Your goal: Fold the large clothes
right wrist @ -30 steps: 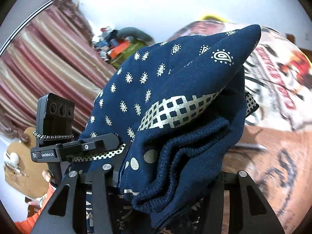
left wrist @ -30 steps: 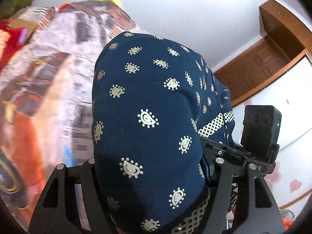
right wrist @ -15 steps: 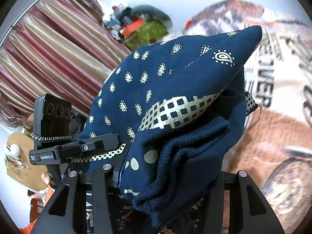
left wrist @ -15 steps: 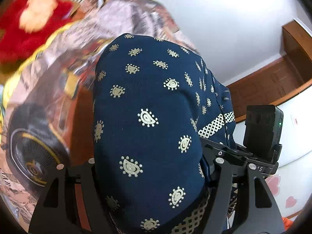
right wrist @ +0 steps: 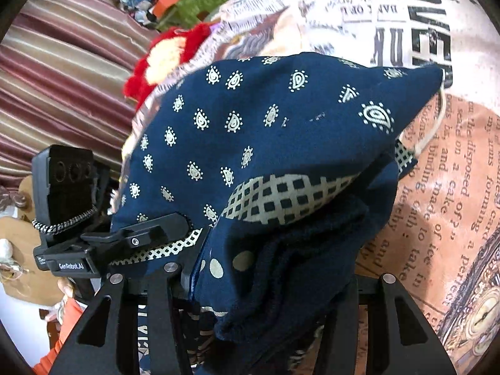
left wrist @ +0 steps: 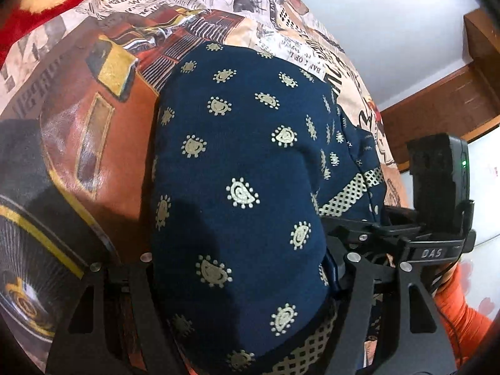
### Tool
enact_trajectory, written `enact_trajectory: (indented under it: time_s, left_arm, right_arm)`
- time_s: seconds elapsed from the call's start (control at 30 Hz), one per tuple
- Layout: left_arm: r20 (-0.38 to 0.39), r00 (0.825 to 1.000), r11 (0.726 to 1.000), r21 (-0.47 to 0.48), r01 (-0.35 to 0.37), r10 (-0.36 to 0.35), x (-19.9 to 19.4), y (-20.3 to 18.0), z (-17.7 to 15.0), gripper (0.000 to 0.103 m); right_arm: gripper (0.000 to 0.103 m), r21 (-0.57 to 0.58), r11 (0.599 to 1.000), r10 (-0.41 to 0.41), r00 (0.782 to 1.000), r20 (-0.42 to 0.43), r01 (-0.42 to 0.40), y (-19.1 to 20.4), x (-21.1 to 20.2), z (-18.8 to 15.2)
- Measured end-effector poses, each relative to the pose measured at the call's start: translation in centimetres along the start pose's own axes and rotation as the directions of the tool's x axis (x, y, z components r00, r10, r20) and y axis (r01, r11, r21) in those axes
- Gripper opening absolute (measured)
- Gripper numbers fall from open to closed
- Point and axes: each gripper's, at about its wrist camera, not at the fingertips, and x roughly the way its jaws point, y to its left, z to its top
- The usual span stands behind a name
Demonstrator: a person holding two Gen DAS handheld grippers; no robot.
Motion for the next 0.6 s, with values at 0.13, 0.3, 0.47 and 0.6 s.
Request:
enact_trajectory:
  time_s: [0.13, 0.3, 0.47, 0.6]
  left_arm:
    - [0.01, 0.999, 0.999, 0.011, -0.038, 0.038, -1.4, -0.1, -0.4, 0.071]
    - [0.076, 0.985, 0.984, 0.074, -0.159, 0.154, -4.4, -1.6, -1.3, 0.071]
    - [0.236, 0.929, 0.919, 0.21, -0.334, 0.284, -7.5, -5.3, -3.0, 0.071]
    - [0.277, 0.898, 0.87, 0.268, -0.413, 0.341, -7.2, -6.7, -4.4, 0.071]
  right_arm:
    - [0.053, -0.027, 1.0, -0.01, 1.0, -0.017, 0.009, 0.6, -0.7, 0.1]
    - [0.057, -0.068, 0.995, -0.076, 0.997, 0.016, 0.077, 1.1, -3.8, -0.8]
    - [0.058, -0.158, 0.971, -0.158, 0.979, 0.13, 0.177, 3.3, -7.5, -2.3]
    - [0.07, -0.264, 0.928, -0.205, 0.95, 0.234, 0.265, 6.3, -8.9, -3.6]
